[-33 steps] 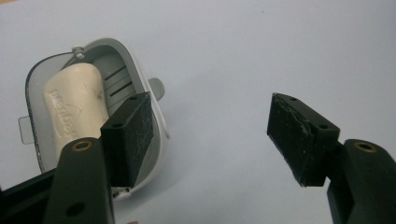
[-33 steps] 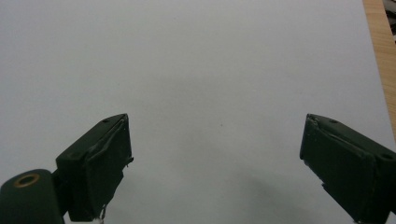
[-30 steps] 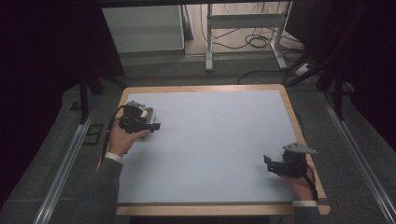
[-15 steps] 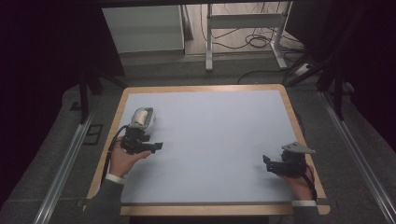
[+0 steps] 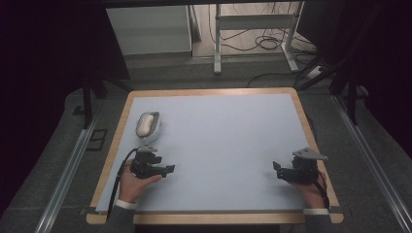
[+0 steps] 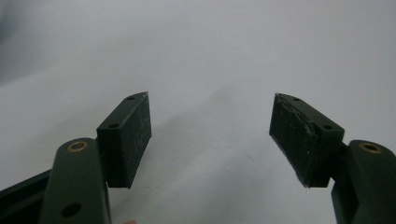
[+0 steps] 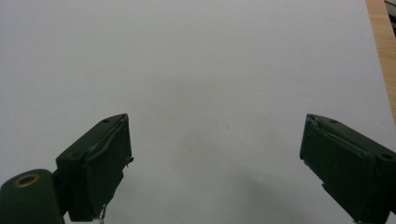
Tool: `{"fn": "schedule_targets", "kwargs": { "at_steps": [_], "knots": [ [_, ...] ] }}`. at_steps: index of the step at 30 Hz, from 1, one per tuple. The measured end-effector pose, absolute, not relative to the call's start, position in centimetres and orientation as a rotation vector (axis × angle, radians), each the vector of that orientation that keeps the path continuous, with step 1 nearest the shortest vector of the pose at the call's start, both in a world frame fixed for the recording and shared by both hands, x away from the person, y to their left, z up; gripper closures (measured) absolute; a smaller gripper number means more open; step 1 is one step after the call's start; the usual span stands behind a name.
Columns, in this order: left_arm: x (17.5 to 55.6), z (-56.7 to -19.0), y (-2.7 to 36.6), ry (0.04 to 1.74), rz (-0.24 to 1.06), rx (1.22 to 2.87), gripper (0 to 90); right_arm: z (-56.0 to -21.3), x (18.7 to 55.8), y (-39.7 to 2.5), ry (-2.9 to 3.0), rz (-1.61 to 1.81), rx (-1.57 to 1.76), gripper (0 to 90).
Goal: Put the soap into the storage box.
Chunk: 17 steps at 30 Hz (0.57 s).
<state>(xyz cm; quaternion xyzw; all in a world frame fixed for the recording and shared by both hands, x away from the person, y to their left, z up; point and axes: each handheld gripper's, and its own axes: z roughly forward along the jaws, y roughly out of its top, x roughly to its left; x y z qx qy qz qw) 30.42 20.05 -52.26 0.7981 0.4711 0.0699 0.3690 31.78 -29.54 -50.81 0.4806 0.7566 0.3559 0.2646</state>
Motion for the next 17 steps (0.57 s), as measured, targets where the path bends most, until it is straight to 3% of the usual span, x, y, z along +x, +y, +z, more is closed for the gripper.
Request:
{"fn": "schedule_targets", "kwargs": {
  "at_steps": [17],
  "knots": [
    [29.97,-52.62,19.81,1.207,0.185,2.038,28.1,-50.7,31.74,-29.32,2.048,0.964,1.289,8.6]
  ]
}}
